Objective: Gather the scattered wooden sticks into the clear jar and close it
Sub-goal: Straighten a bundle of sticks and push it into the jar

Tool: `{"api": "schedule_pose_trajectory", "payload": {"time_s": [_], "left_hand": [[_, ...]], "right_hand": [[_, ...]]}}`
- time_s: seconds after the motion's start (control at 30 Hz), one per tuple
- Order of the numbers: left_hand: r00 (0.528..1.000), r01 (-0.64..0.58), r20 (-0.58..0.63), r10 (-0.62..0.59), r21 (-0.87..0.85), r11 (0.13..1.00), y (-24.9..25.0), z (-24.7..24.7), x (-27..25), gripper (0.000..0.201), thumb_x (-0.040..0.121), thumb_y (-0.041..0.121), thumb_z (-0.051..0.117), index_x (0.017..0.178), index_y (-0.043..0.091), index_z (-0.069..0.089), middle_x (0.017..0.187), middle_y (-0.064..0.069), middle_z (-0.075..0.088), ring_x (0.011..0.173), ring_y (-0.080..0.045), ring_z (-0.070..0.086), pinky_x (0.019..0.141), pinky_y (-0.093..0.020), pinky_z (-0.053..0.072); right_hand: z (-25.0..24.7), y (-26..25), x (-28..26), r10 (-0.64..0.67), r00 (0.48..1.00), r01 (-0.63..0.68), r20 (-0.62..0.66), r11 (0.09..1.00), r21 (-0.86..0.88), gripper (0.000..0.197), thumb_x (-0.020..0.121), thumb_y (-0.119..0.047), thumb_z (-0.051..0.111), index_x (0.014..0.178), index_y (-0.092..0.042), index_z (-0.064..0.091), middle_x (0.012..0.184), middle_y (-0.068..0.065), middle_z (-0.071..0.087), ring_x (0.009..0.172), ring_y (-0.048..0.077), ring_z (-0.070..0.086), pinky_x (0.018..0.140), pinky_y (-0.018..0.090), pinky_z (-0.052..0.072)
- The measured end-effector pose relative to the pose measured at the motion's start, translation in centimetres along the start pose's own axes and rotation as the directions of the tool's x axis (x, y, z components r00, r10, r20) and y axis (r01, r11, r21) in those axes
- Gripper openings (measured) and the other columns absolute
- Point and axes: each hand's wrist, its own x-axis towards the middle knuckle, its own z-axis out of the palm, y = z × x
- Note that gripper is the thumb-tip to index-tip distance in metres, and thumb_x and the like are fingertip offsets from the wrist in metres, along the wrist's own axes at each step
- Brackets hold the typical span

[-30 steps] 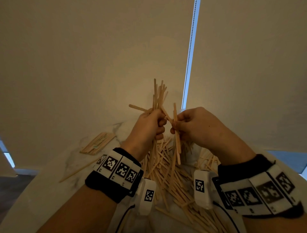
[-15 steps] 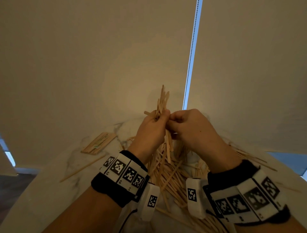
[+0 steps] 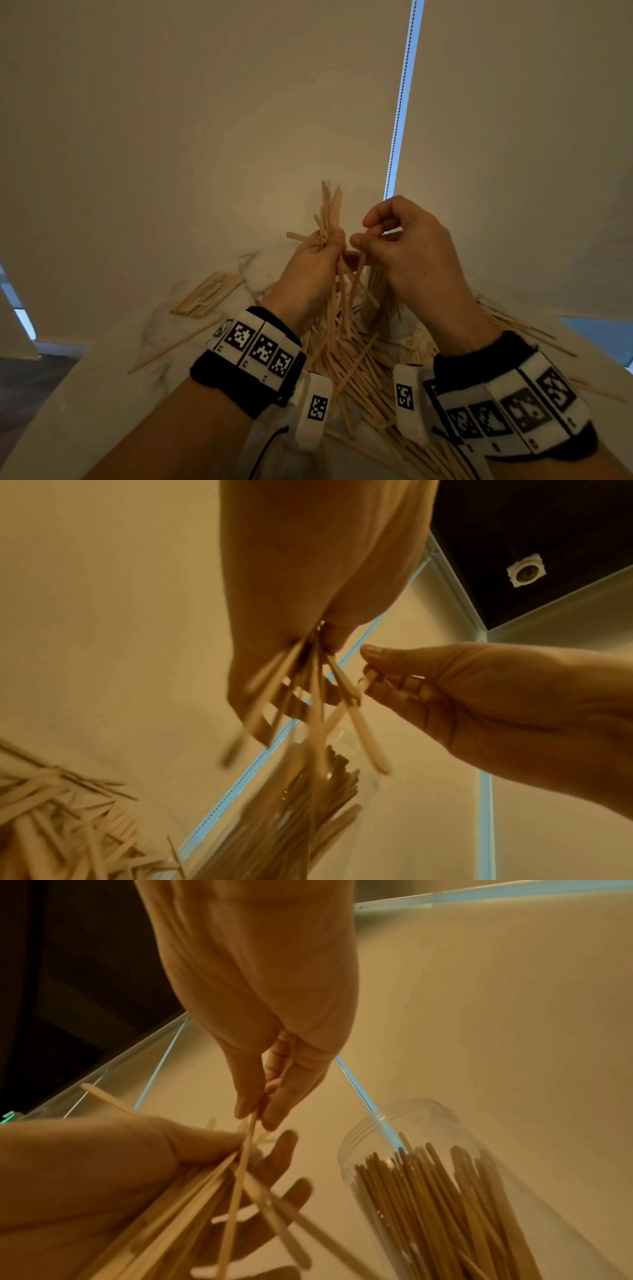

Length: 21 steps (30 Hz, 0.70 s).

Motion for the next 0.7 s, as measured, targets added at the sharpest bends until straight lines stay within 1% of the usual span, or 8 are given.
{"api": "schedule_pose_trajectory", "payload": {"time_s": [0.07,0.13,0.27,0.33,0.4,0.5,0.6,0.7], "left_hand": [[0.995,-0.033,0.092,0.033,0.004,0.999,0.3,0.8,-0.7,0.037,0.105,0.043,0.041,0.117,0.018,0.066,0.085,-0.008,0.076,0.080,-0.027,0.073,0.087,-0.052,0.058],[0.989,-0.021,0.143,0.029,-0.059,0.998,0.5,1.4,-1.2,0.036,0.105,0.044,0.041,0.117,0.018,0.063,0.071,-0.006,0.066,0.063,-0.025,0.064,0.078,-0.053,0.057],[0.998,-0.019,0.061,0.026,-0.115,0.993,0.4,1.5,-1.2,0.024,0.107,0.031,0.042,0.112,0.012,0.055,0.062,0.002,0.046,0.052,-0.014,0.043,0.053,-0.031,0.045],[0.990,-0.133,0.065,0.129,0.069,0.989,0.0,1.2,-1.4,0.014,0.103,0.010,0.048,0.116,0.012,0.055,0.073,0.007,0.054,0.061,-0.008,0.051,0.055,-0.022,0.048],[0.976,-0.213,0.095,0.196,0.225,0.951,-0.5,1.2,-1.7,0.030,0.099,-0.002,0.053,0.127,0.009,0.055,0.084,0.015,0.054,0.071,0.002,0.055,0.065,-0.017,0.053],[0.962,-0.271,0.111,0.250,0.259,0.927,-0.4,1.7,-1.8,0.013,0.103,0.019,0.050,0.111,0.015,0.060,0.069,0.012,0.058,0.058,-0.001,0.054,0.055,-0.023,0.048],[0.975,-0.218,0.089,0.204,0.199,0.956,0.0,1.9,-1.6,0.030,0.101,0.048,0.048,0.103,0.019,0.056,0.070,0.002,0.053,0.057,-0.012,0.049,0.056,-0.031,0.046],[0.988,-0.151,0.001,0.152,0.131,0.980,-0.1,1.4,-1.2,0.038,0.100,0.053,0.047,0.099,0.017,0.056,0.075,-0.001,0.050,0.057,-0.014,0.046,0.058,-0.035,0.046]], "right_hand": [[0.0,0.1,0.1,-0.003,0.999,0.004,-0.045,1.000,0.018,0.014,0.084,-0.021,0.078,0.085,-0.024,0.065,0.077,-0.007,0.065,0.067,0.011,0.070,0.062,0.034,0.061],[-0.2,0.1,0.3,-0.037,0.997,0.034,-0.060,0.998,-0.050,0.008,0.086,-0.027,0.074,0.086,-0.029,0.067,0.078,-0.011,0.067,0.076,0.003,0.066,0.069,0.028,0.058],[-0.7,-0.8,0.4,-0.148,0.978,0.167,0.145,0.978,-0.128,0.025,0.091,-0.033,0.066,0.115,-0.039,0.067,0.107,-0.012,0.056,0.106,0.005,0.051,0.085,0.018,0.044],[-0.5,-1.7,0.0,-0.163,0.937,0.223,0.309,0.959,-0.173,0.030,0.089,-0.030,0.069,0.117,-0.042,0.068,0.109,-0.009,0.049,0.112,0.010,0.044,0.085,0.013,0.040],[-0.1,-2.3,-0.3,-0.209,0.909,0.291,0.362,0.938,-0.190,0.020,0.089,-0.027,0.069,0.106,-0.037,0.075,0.101,-0.009,0.051,0.106,0.012,0.049,0.085,0.021,0.046],[-0.5,-3.2,-0.4,-0.327,0.925,0.359,0.195,0.919,-0.162,0.012,0.090,-0.023,0.069,0.097,-0.027,0.078,0.095,-0.011,0.060,0.096,0.008,0.057,0.086,0.029,0.049],[-2.0,-4.4,-0.1,-0.355,0.934,0.353,-0.039,0.934,-0.049,0.010,0.090,-0.022,0.069,0.097,-0.023,0.077,0.093,-0.012,0.067,0.088,0.006,0.063,0.079,0.026,0.054],[-3.6,-5.0,0.1,-0.309,0.930,0.316,-0.200,0.949,-0.001,0.011,0.089,-0.025,0.071,0.100,-0.024,0.072,0.083,-0.008,0.068,0.080,0.009,0.066,0.076,0.034,0.058]]}}
